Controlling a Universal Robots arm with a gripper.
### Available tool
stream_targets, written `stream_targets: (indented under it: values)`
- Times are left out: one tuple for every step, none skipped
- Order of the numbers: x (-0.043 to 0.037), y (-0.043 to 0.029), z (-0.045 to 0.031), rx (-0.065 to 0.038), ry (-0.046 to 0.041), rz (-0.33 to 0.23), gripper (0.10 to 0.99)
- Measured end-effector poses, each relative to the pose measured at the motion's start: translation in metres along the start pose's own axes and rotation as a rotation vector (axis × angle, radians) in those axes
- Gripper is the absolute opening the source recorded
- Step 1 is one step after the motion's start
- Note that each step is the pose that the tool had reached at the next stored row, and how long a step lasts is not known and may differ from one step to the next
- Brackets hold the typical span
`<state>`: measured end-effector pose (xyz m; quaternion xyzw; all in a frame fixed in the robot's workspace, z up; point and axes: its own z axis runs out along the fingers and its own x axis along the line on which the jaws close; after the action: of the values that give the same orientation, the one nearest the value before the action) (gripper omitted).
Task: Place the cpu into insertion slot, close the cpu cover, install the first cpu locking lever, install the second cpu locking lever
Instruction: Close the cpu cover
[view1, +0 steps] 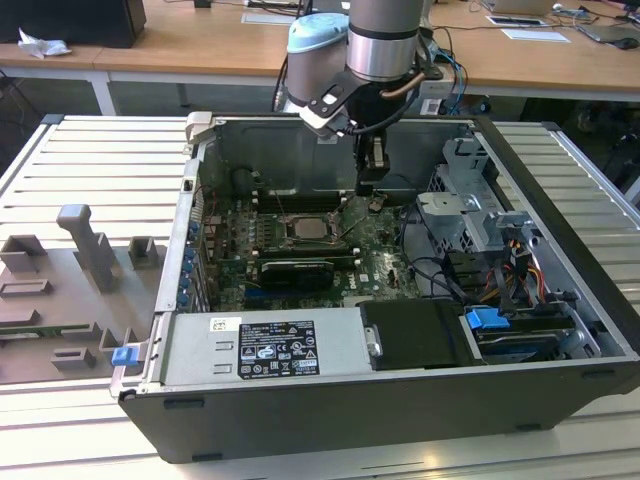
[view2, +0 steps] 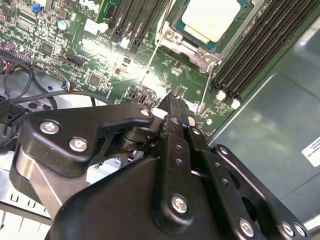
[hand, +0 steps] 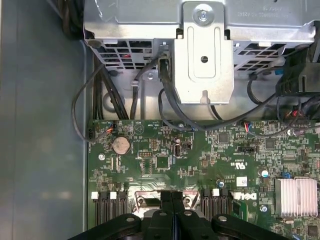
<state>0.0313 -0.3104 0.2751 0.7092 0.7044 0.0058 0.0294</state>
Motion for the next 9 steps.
stream_targets:
  values:
    - [0.0000,0.0005,0.0000,0.000,-0.0001,0.000,0.106]
    - [0.0000,0.0017,0.0001,0.000,0.0000,0.000,0.106]
    - [0.0000,0.0034,0.0003,0.000,-0.0002,0.000,0.106]
    - [0.0000,0.0053,0.0005,0.001,-0.0008,0.000,0.106]
    - [0.0000,0.0069,0.0007,0.002,-0.0014,0.000,0.106]
    - [0.0001,0.0085,0.0010,0.003,-0.0020,0.000,0.106]
    - [0.0002,0.0115,0.0017,0.005,-0.0025,0.000,0.106]
    - [0.0003,0.0144,0.0029,0.007,-0.0026,0.000,0.106]
    - [0.0004,0.0169,0.0044,0.009,-0.0027,-0.001,0.106]
